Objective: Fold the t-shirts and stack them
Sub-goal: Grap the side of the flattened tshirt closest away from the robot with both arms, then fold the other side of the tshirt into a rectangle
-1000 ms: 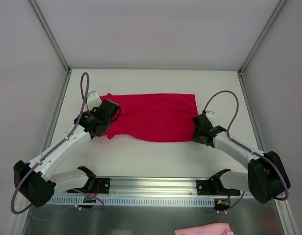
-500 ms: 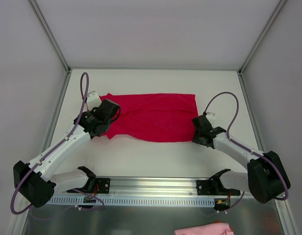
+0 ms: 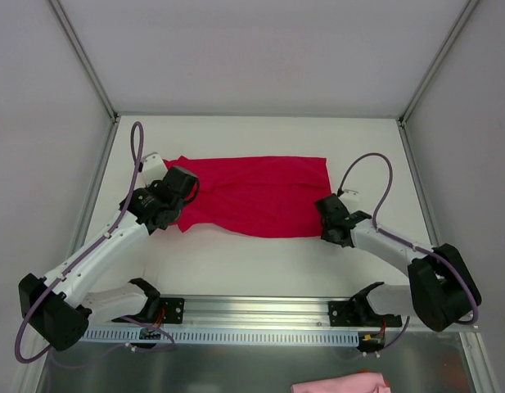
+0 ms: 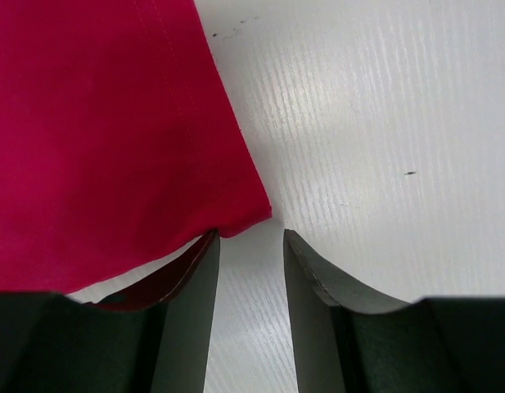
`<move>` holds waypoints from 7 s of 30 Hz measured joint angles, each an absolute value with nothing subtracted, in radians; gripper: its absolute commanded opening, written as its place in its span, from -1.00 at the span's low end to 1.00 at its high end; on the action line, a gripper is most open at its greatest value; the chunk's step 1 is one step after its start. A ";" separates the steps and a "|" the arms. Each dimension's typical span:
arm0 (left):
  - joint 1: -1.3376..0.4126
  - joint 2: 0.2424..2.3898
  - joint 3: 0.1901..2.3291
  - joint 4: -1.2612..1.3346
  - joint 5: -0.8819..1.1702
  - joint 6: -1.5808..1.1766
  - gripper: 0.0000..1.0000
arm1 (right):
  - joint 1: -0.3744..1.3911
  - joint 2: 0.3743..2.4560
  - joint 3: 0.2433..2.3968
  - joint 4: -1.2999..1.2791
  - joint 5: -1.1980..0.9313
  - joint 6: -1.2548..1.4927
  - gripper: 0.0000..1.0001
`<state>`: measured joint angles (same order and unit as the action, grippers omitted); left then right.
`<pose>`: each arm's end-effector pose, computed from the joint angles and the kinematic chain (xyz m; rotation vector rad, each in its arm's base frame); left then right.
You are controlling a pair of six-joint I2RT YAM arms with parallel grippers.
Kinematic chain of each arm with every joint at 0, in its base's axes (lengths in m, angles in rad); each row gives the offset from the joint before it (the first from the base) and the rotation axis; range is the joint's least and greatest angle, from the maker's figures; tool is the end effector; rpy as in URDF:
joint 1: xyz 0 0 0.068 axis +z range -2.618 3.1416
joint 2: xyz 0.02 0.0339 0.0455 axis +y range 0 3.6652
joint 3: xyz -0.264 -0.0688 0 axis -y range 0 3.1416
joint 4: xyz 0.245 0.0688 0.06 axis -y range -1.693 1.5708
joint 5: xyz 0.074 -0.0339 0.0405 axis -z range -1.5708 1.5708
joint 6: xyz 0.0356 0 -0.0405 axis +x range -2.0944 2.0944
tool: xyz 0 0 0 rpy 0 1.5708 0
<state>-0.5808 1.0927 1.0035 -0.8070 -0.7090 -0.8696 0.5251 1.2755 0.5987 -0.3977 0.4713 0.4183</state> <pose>0.1891 -0.0964 0.3069 -0.5961 2.1250 0.0971 0.2003 0.0973 0.1664 0.0183 2.4873 -0.2452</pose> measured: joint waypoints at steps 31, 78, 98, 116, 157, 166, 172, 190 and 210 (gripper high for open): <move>-0.581 1.093 1.003 -0.808 -0.710 -0.869 -1.00 | 0.528 1.217 0.640 -0.405 0.509 0.448 -0.16; -0.581 1.051 1.035 -0.813 -0.738 -0.848 -1.00 | 0.487 1.277 0.698 -0.400 0.494 0.420 -0.98; -0.491 1.204 1.159 -0.842 -0.789 -0.834 -1.00 | 0.380 1.362 0.947 -0.476 0.478 0.308 -0.98; -0.336 1.468 1.253 -0.710 -0.680 -0.743 -1.00 | 0.356 1.621 1.153 -0.480 0.436 0.248 -0.97; -0.207 1.783 1.435 -0.650 -0.599 -0.653 -1.00 | 0.302 1.971 1.479 -0.536 0.413 0.167 -0.95; -0.194 1.888 1.512 -0.649 -0.579 -0.634 0.29 | 0.302 2.033 1.576 -0.528 0.415 0.124 -0.05; -0.195 1.846 1.478 -0.593 -0.564 -0.636 0.42 | 0.315 1.965 1.476 -0.442 0.451 0.084 0.27; -0.421 1.521 1.093 -0.432 -0.612 -0.689 0.35 | 0.379 1.574 1.199 -0.366 0.438 0.094 0.22; -0.445 1.610 1.065 -0.450 -0.676 -0.776 0.33 | 0.379 1.665 1.085 -0.347 0.380 0.144 0.11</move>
<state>-0.4454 1.6104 1.0645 -0.4496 -0.6762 -0.7757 0.3786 1.6646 1.0855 -0.3473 0.3801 0.1440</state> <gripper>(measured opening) 0.666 0.548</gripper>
